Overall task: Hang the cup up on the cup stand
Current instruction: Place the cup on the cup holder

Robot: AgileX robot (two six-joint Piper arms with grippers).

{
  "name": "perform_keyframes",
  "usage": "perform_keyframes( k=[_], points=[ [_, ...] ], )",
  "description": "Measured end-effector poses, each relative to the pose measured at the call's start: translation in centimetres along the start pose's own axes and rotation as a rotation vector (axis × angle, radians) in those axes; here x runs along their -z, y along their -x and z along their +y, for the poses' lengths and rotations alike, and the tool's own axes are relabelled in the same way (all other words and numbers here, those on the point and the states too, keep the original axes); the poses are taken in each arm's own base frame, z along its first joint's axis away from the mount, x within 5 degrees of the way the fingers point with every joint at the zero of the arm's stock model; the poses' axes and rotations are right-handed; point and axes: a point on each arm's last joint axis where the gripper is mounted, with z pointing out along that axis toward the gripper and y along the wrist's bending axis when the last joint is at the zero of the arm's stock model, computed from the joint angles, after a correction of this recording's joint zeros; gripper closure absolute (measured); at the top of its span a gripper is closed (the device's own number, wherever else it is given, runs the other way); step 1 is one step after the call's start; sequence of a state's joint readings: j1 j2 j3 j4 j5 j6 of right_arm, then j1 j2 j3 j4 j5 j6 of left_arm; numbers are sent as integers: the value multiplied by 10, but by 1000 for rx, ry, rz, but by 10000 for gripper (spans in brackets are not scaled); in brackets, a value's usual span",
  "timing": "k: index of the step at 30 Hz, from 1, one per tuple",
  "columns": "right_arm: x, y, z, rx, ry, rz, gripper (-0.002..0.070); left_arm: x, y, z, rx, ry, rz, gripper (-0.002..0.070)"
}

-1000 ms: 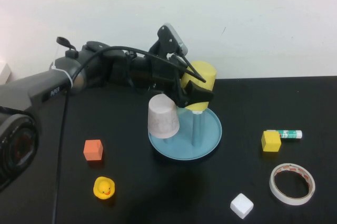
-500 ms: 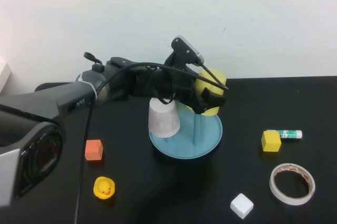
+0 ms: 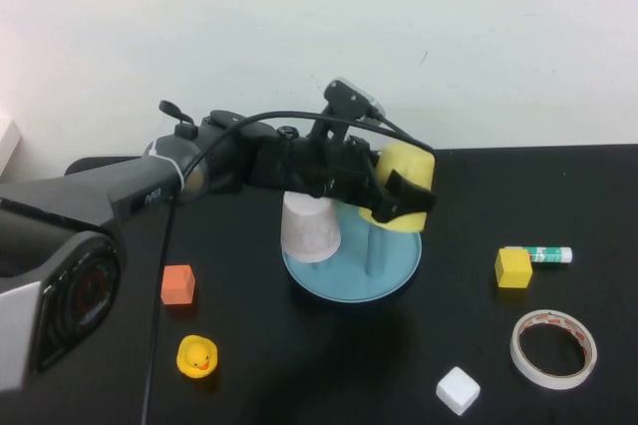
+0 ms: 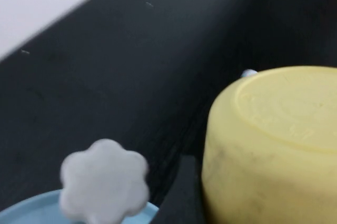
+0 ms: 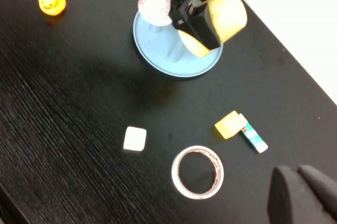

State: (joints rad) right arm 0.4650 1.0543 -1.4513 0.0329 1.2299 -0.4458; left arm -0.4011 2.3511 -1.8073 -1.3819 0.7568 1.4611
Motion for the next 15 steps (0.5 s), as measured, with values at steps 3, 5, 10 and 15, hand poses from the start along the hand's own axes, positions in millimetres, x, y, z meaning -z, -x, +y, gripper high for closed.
perform_keyframes(
  k=[3, 5, 10, 15],
  points=[
    [0, 0, 0, 0, 0, 0, 676, 0, -2, -2, -17, -21, 25, 68],
    [0, 0, 0, 0, 0, 0, 676, 0, -3, -1, -28, -10, 36, 68],
    [0, 0, 0, 0, 0, 0, 676, 0, -3, 8, -22, 92, 35, 68],
    [0, 0, 0, 2, 0, 0, 676, 1, -3, 12, 15, 132, 27, 65]
  ],
)
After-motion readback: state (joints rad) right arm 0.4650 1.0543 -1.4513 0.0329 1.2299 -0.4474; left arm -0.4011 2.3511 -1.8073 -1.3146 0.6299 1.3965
